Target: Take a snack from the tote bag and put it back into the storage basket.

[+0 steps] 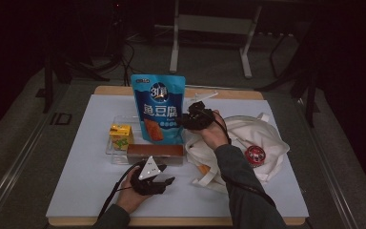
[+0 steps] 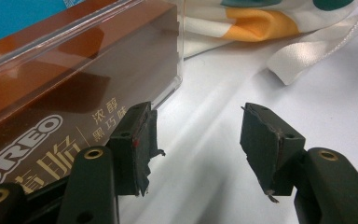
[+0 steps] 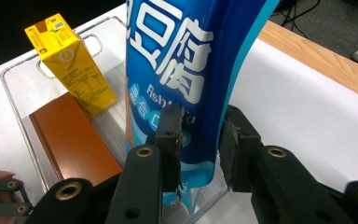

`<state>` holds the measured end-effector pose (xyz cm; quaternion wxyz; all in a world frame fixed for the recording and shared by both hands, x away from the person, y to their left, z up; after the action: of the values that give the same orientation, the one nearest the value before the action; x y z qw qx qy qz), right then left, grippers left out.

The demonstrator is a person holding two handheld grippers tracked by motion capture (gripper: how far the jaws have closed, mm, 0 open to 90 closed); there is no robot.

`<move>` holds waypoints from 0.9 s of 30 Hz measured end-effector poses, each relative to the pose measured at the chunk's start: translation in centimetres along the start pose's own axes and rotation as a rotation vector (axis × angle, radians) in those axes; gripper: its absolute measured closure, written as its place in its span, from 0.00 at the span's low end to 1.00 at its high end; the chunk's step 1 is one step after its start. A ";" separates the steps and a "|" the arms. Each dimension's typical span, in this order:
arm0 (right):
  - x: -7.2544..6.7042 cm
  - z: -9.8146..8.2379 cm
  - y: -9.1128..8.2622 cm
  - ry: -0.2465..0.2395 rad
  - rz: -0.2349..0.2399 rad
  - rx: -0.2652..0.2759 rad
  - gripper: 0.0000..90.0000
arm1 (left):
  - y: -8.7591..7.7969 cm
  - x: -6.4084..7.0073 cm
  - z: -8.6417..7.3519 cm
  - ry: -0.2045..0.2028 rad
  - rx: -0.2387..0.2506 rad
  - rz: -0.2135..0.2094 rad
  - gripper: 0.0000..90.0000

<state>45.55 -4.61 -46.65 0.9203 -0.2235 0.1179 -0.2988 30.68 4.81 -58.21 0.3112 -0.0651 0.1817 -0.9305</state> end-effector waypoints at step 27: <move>-1.7 0.5 3.2 -0.069 -0.045 -0.010 1.00 | 0.0 0.0 0.0 -0.002 0.002 -0.002 0.49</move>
<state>45.92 -1.14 -47.63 0.9158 -0.2406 0.0825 -0.3108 30.67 4.79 -58.20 0.3106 -0.0659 0.1804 -0.9309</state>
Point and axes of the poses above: each handheld gripper's, and its own axes: y roughly forward along the jaws, z roughly out of its top, x roughly to its right, the point moved 8 cm from there along y, roughly forward along the jaws, and after that the axes turned 11 degrees about x, right-handed, at the moved point
